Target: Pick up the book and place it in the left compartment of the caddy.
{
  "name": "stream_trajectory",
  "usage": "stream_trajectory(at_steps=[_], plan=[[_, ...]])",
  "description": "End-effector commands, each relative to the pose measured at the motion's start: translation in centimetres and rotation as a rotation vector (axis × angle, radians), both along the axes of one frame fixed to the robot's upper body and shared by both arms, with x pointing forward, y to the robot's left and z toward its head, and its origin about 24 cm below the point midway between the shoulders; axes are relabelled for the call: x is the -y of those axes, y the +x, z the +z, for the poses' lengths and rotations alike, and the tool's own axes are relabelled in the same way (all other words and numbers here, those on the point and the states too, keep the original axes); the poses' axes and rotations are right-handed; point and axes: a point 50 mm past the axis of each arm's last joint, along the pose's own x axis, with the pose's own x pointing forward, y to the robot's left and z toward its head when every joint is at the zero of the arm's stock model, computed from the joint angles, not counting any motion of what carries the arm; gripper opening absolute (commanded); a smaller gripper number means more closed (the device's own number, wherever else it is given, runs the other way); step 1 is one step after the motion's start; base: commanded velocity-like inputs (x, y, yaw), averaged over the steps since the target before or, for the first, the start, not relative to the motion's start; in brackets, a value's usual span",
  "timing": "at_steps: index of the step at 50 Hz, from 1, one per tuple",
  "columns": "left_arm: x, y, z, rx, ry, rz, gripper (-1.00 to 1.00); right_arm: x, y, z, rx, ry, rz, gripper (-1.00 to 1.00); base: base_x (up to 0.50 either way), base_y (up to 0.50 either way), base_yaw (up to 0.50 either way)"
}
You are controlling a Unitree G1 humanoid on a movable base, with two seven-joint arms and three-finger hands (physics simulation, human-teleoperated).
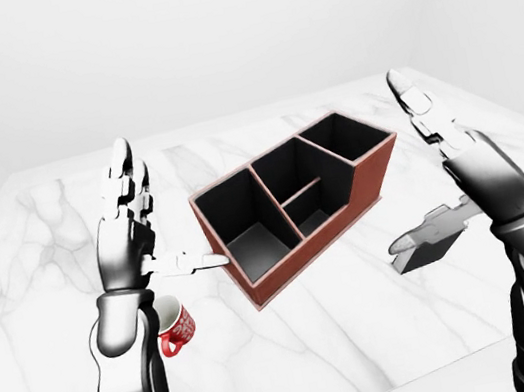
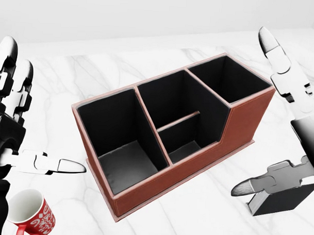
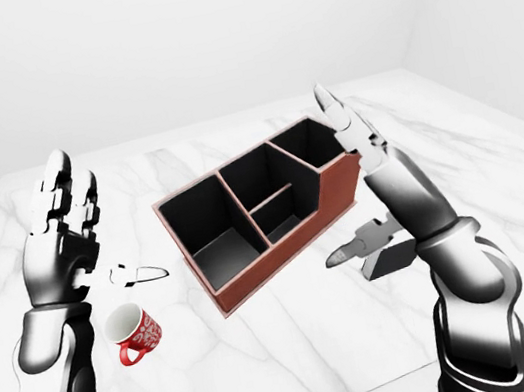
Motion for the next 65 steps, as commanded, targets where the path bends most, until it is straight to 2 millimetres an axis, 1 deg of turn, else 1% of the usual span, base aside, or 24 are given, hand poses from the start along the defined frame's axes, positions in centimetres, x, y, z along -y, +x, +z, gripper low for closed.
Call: stream_trajectory(at_steps=[1,7,13,16,18,22,24,28,29,33,35,36,37,38,39,42,45,49,50,54,59,65], plan=[[-0.2,0.0,-0.1,-0.007,0.001,0.003,1.00,2.3,-0.4,-2.1,-0.185,-0.167,-0.112,1.00,0.00,0.00,0.00],[-0.3,-0.1,0.1,0.004,0.002,0.005,1.00,4.4,0.1,-3.9,-0.304,-0.226,-0.233,1.00,0.00,0.00,0.00],[-0.3,-0.2,0.1,0.006,0.004,0.007,1.00,5.6,0.5,-4.6,-0.354,-0.254,-0.302,1.00,0.00,0.00,0.00],[-0.3,-0.3,0.2,0.010,0.006,0.008,1.00,6.5,0.6,-5.5,-0.410,-0.278,-0.344,1.00,0.00,0.00,0.00],[-0.3,-0.3,0.2,0.010,0.006,0.008,1.00,6.9,0.7,-5.8,-0.428,-0.286,-0.366,1.00,0.00,0.00,0.00],[-0.3,-0.5,0.3,0.016,0.008,0.009,1.00,7.9,1.3,-7.4,-0.529,-0.370,-0.430,1.00,0.00,0.00,0.00],[-0.4,-0.6,0.3,0.015,0.008,0.014,1.00,8.1,1.6,-7.6,-0.545,-0.384,-0.447,1.00,0.00,0.00,0.00],[-0.5,-0.6,0.2,0.011,0.008,0.016,1.00,8.2,2.3,-7.9,-0.568,-0.397,-0.455,1.00,0.00,0.00,0.00],[-0.5,-0.6,0.2,0.013,0.008,0.017,1.00,8.2,2.7,-8.2,-0.583,-0.424,-0.453,1.00,0.00,0.00,0.00],[-0.6,-0.6,0.2,0.012,0.007,0.020,1.00,7.7,3.2,-8.6,-0.589,-0.501,-0.436,1.00,0.00,0.00,0.00],[-0.6,-0.6,0.1,0.006,0.006,0.023,1.00,7.5,4.0,-8.7,-0.591,-0.547,-0.427,1.00,0.00,0.00,0.00],[-0.6,-0.6,0.1,0.006,0.006,0.023,1.00,7.5,4.0,-8.7,-0.591,-0.548,-0.427,1.00,0.00,0.00,0.00],[-0.6,-0.6,0.1,0.006,0.004,0.023,1.00,7.5,4.6,-8.7,-0.596,-0.593,-0.424,1.00,0.00,0.00,0.00],[-0.6,-0.6,0.1,0.006,0.004,0.023,1.00,7.5,4.6,-8.7,-0.595,-0.595,-0.424,1.00,0.00,0.00,0.00],[-0.7,-0.6,0.0,0.004,0.004,0.024,1.00,7.5,5.0,-8.9,-0.603,-0.642,-0.417,1.00,0.00,0.00,0.00],[-0.8,-0.5,-0.1,-0.003,0.002,0.029,1.00,7.3,5.4,-9.2,-0.609,-0.697,-0.410,1.00,0.00,0.00,0.00],[-0.9,-0.5,-0.3,-0.011,0.001,0.034,1.00,7.4,5.3,-9.8,-0.632,-0.776,-0.421,1.00,0.00,0.00,0.00],[-0.9,-0.5,-0.3,-0.011,0.000,0.034,1.00,7.5,5.4,-9.8,-0.638,-0.800,-0.443,1.00,0.00,0.00,0.00],[-0.9,-0.5,-0.3,-0.013,0.001,0.033,1.00,7.6,5.4,-9.8,-0.645,-0.829,-0.456,1.00,0.00,0.00,0.00],[-1.0,-0.5,-0.3,-0.013,0.000,0.037,1.00,7.8,5.5,-9.9,-0.654,-0.837,-0.469,1.00,0.00,0.00,0.00],[-1.0,-0.5,-0.4,-0.015,0.000,0.038,1.00,7.8,6.0,-10.0,-0.663,-0.844,-0.468,1.00,0.00,0.00,0.00],[-1.0,-0.5,-0.4,-0.017,-0.001,0.038,1.00,7.3,7.2,-10.2,-0.678,-0.853,-0.445,1.00,0.00,0.00,0.00]])
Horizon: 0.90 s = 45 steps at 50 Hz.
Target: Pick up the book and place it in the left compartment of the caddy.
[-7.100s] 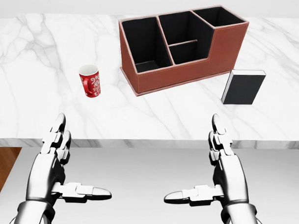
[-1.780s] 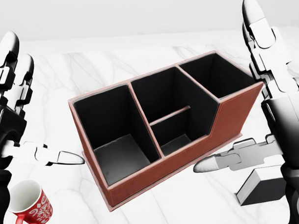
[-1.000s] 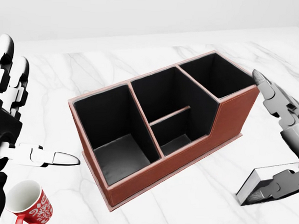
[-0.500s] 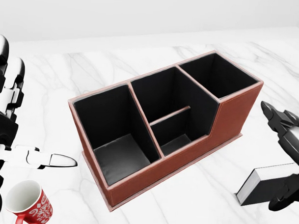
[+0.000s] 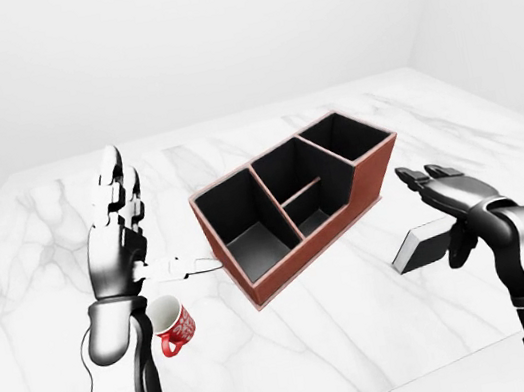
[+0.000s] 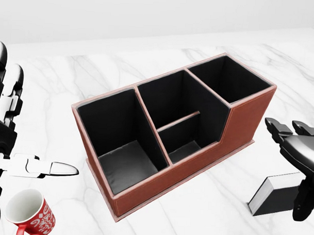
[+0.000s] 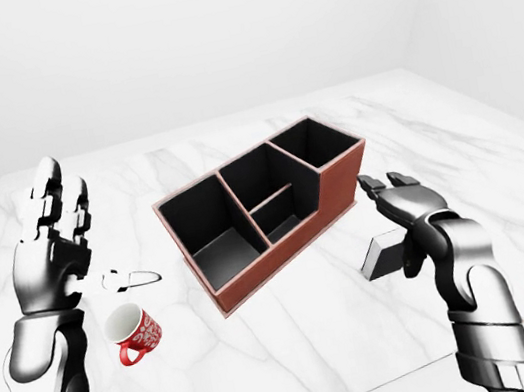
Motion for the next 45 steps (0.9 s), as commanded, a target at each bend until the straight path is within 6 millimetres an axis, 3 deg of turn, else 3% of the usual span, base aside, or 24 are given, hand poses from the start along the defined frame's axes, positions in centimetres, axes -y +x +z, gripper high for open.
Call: stream_trajectory(at_steps=[1,15,20,45], plan=[[0.0,0.0,-0.1,-0.005,-0.002,0.002,1.00,-0.2,1.5,-0.5,-0.050,-0.038,-0.002,1.00,0.00,0.00,0.00],[-0.3,0.1,-0.6,-0.026,-0.010,0.008,1.00,-0.9,4.1,-2.7,-0.187,-0.030,0.017,1.00,0.00,0.00,0.00],[-0.7,0.2,-0.8,-0.035,-0.015,0.023,1.00,-0.7,3.9,-3.9,-0.226,-0.057,0.006,1.00,0.00,0.00,0.00],[-0.9,0.2,-1.1,-0.051,-0.018,0.034,1.00,0.4,4.0,-6.2,-0.267,-0.110,-0.032,1.00,0.00,0.00,0.00]])
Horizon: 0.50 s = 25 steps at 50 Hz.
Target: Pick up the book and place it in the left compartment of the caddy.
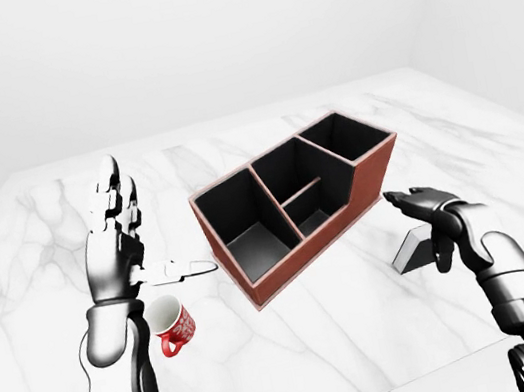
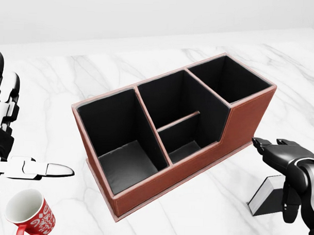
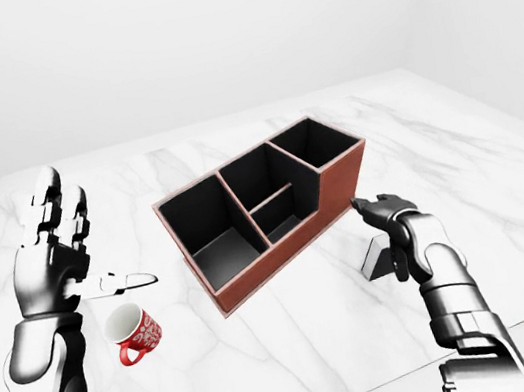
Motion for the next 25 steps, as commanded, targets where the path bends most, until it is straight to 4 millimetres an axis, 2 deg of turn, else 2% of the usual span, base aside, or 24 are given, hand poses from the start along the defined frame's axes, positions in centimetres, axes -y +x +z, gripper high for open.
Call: stream_trajectory(at_steps=[1,25], plan=[[-0.1,0.0,-0.2,-0.009,-0.001,0.006,1.00,0.5,0.0,-1.1,-0.018,-0.028,-0.013,1.00,0.00,0.00,0.00],[0.0,0.0,-0.2,-0.010,0.007,0.008,1.00,2.1,0.1,-3.1,-0.050,-0.066,-0.055,1.00,0.00,0.00,0.00]])
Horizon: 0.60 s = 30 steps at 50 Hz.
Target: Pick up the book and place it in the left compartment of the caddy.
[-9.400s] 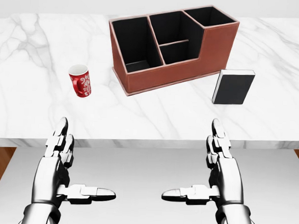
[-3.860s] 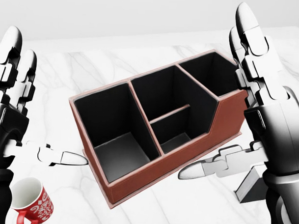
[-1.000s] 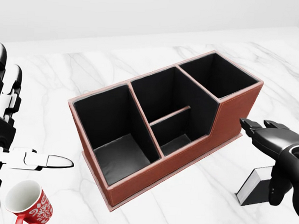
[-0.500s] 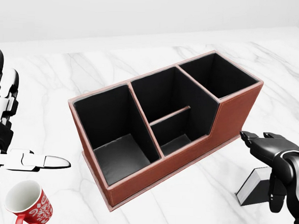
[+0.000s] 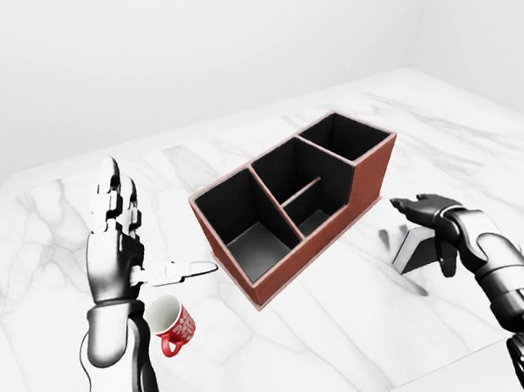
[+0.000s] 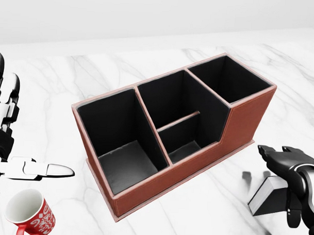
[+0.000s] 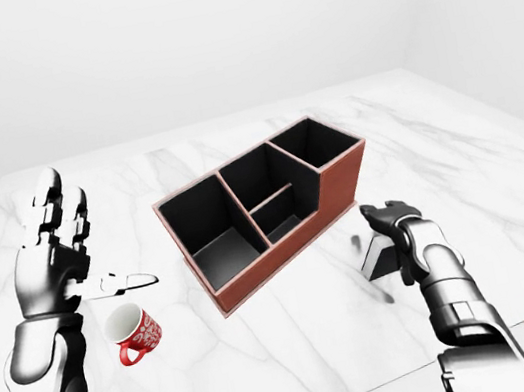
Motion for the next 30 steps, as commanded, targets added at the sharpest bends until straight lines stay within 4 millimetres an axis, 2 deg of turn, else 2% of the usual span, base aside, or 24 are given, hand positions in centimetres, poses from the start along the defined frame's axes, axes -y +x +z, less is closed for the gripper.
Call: stream_trajectory(at_steps=[1,18,28,29,30], plan=[[0.0,0.0,-0.1,-0.006,0.002,0.001,1.00,0.7,-0.1,-0.8,-0.013,-0.015,-0.019,1.00,0.00,0.00,0.00],[-0.2,-0.1,-0.5,-0.022,0.008,0.011,1.00,1.3,-0.6,-2.8,-0.038,-0.005,-0.049,1.00,0.00,0.00,0.00],[-0.3,-0.2,-0.6,-0.025,0.010,0.016,1.00,1.7,-0.6,-3.1,-0.039,-0.004,-0.067,1.00,0.00,0.00,0.00],[-0.2,-0.2,-0.6,-0.025,0.010,0.016,1.00,1.7,-0.6,-3.2,-0.043,-0.003,-0.070,0.81,0.00,0.00,0.00],[-0.2,-0.2,-0.6,-0.026,0.010,0.016,1.00,1.8,-0.6,-3.2,-0.039,-0.003,-0.070,0.81,0.00,0.00,0.00]])
